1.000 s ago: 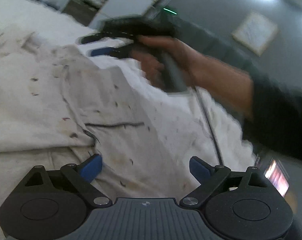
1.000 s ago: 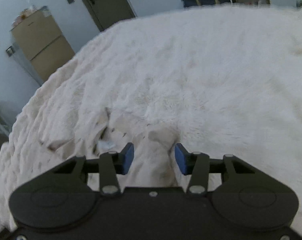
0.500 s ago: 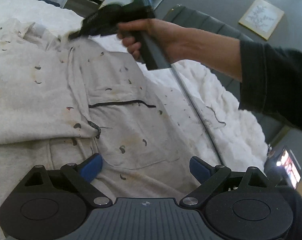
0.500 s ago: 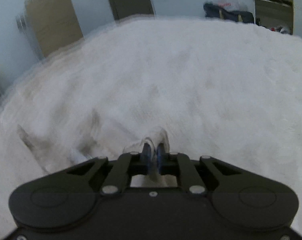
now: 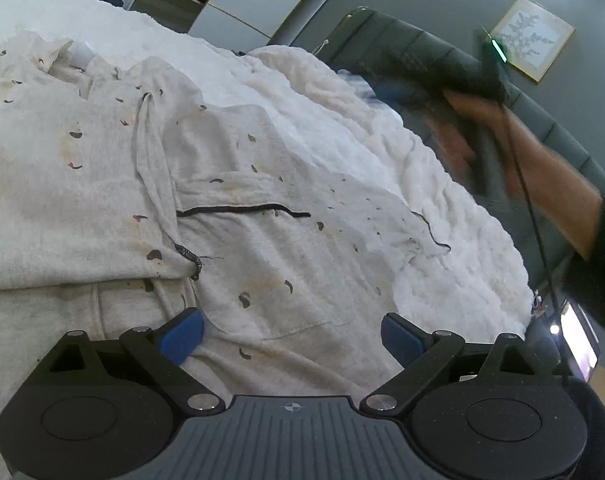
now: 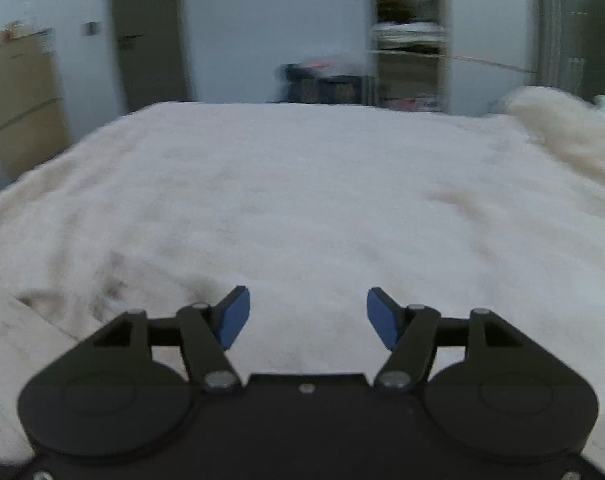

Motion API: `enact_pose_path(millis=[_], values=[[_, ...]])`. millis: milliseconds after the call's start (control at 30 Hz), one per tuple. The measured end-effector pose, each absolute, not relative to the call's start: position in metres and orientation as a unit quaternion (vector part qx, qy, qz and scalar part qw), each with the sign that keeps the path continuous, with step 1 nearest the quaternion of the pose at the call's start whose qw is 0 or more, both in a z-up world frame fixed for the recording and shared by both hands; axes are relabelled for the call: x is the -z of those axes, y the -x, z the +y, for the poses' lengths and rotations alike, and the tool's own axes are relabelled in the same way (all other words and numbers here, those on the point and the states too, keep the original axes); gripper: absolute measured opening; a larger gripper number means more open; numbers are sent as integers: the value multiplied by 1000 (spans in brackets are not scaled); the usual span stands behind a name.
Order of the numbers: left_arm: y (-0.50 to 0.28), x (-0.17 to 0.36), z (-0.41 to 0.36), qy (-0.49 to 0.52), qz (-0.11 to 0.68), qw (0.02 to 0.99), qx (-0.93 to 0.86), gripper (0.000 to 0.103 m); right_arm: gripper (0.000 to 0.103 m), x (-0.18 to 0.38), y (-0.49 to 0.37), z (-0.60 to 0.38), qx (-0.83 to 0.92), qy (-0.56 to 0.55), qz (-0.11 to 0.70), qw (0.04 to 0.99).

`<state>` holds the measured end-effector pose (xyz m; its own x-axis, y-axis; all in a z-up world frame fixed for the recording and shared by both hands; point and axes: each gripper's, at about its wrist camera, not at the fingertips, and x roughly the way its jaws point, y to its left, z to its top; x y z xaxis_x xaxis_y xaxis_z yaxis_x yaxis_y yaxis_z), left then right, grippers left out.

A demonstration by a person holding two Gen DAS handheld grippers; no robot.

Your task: Fold clothes

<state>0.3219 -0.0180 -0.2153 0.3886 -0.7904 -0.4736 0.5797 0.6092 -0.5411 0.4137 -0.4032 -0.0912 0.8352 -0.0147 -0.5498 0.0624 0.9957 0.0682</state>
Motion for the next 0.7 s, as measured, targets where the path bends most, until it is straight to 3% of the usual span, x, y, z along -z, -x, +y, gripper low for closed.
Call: enact_pose_path(millis=[233,367,700], values=[[-321,217,-24,135,355,826,416,94,67,139,-273,-582,271,-194,265,905],[-324,218,-33,126,356,826,417,98,67,189,-206,-608,237,-423,216,847],[-324,219,-32,129,354,826,420,99,67,269,-224,-625,209,-568,121,787]])
